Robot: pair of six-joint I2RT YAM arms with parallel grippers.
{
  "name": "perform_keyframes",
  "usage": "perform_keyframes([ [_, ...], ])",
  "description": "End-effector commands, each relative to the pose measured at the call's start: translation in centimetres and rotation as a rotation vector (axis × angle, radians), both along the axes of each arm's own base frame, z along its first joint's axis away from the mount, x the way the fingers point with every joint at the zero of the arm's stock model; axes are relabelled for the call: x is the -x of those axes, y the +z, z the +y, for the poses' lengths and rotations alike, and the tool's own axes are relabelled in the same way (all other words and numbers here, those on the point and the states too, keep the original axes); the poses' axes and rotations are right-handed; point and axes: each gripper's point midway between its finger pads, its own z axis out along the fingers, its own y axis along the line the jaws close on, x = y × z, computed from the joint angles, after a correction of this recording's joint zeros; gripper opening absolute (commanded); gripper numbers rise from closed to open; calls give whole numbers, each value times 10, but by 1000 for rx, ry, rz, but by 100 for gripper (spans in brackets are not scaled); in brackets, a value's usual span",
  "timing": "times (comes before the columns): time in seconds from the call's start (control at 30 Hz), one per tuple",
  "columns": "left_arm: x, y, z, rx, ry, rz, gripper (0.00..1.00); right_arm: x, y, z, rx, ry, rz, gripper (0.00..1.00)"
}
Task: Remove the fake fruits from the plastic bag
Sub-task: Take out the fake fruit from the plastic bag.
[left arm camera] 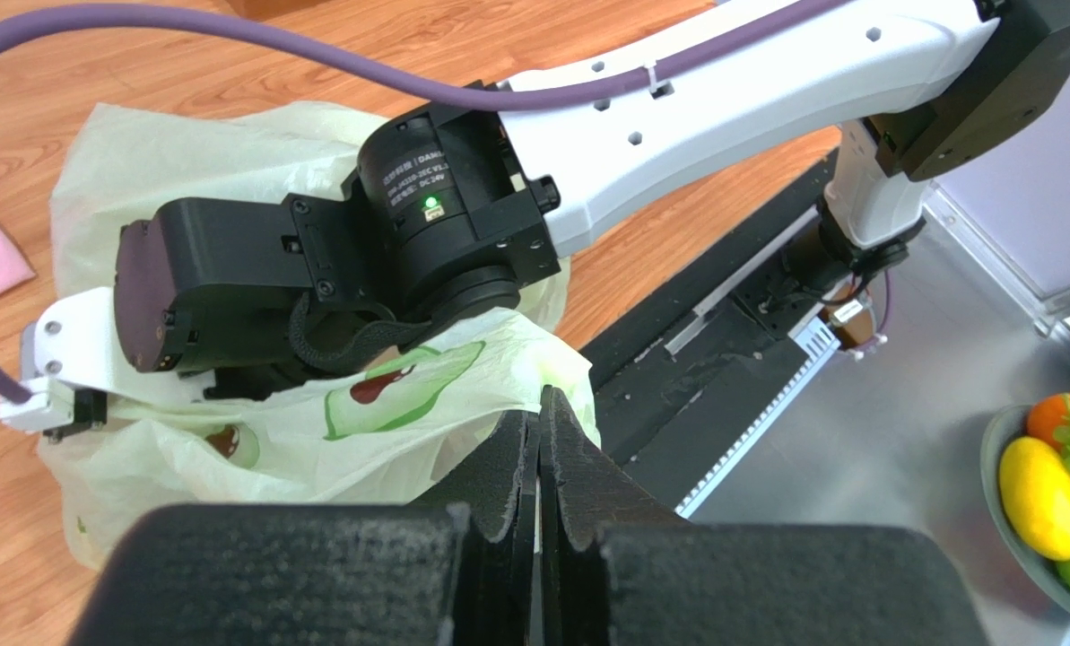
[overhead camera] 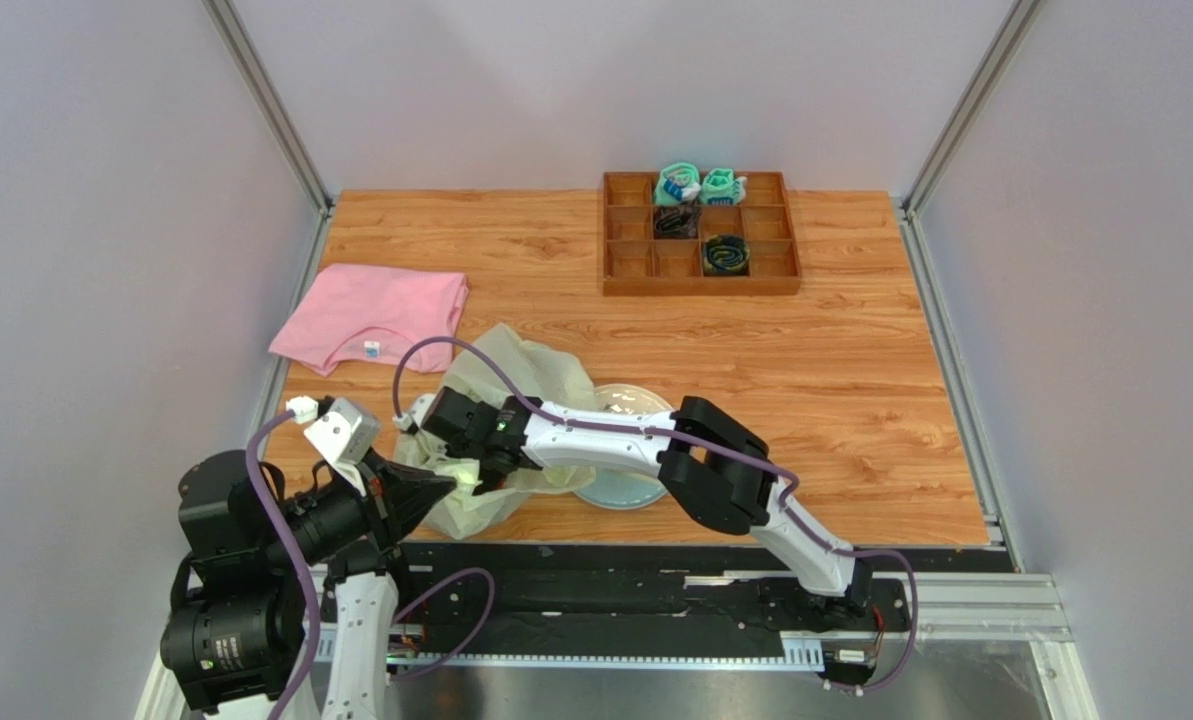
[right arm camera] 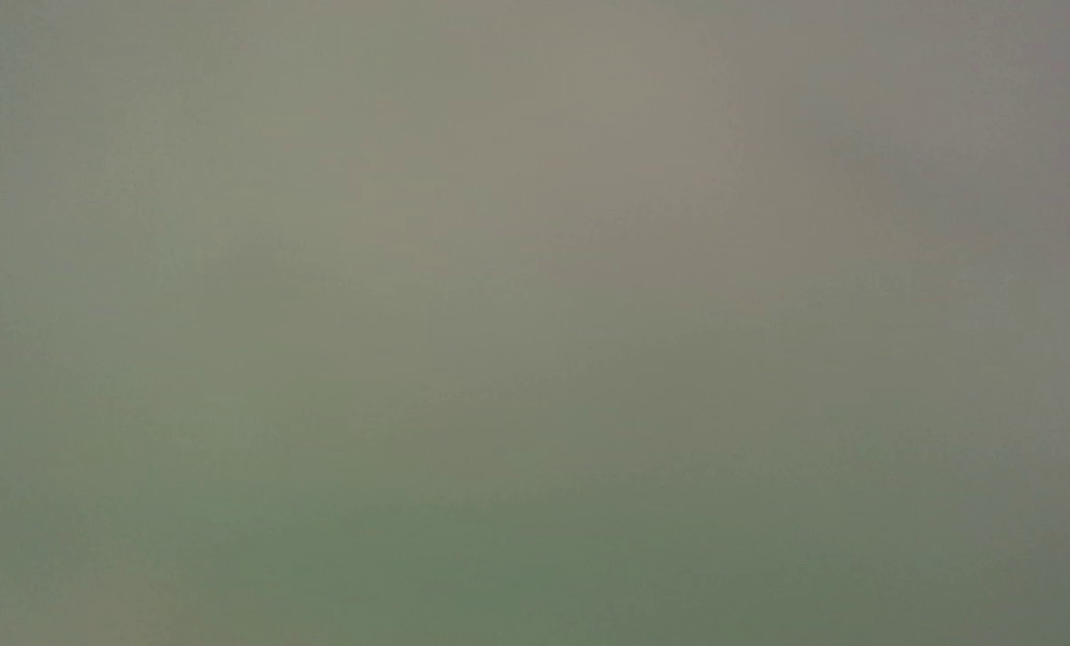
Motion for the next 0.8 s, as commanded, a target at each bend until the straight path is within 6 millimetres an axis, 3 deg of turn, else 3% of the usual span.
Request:
perform_keyframes([
  [0.0,-2,-2,5,-36,31,-21,0,-19,60,9,-99,34,-89,12],
  [0.1,-16,0,14,-67,84,-56,0,-41,120,7,-182,55,-179,0],
  [0.13,-25,9,18,-69,109,-95,0,-40,146,6,-238,75,-174,0],
  [0.27,-60,38,25,-44,135,-195,0,-77,205,-18,-342,27,-196,0],
  [0.4,-110,75,30,-4,115,-290,0,-112,247,-41,-414,-15,-248,0],
  [0.43,-132,91,31,29,99,-307,0,-119,259,-45,-432,-20,-274,0],
  [0.47,-137,114,29,40,78,-351,0,-135,265,-55,-435,-56,-298,0],
  [0.5,-162,127,29,81,45,-338,0,-141,275,-61,-448,-71,-320,0],
  [0.53,-173,138,28,96,34,-340,0,-151,284,-67,-462,-90,-346,0],
  [0.57,-171,169,23,99,5,-399,0,-165,289,-77,-461,-126,-369,0],
  [0.6,-191,177,23,129,-21,-374,0,-171,299,-83,-477,-142,-388,0],
  [0.67,-193,209,20,145,-44,-434,0,-182,313,-95,-491,-170,-421,0],
  [0.7,-202,211,20,157,-55,-416,0,-183,324,-99,-509,-173,-438,0],
  [0.77,-201,217,19,160,-64,-415,0,-175,333,-101,-541,-118,-429,0],
])
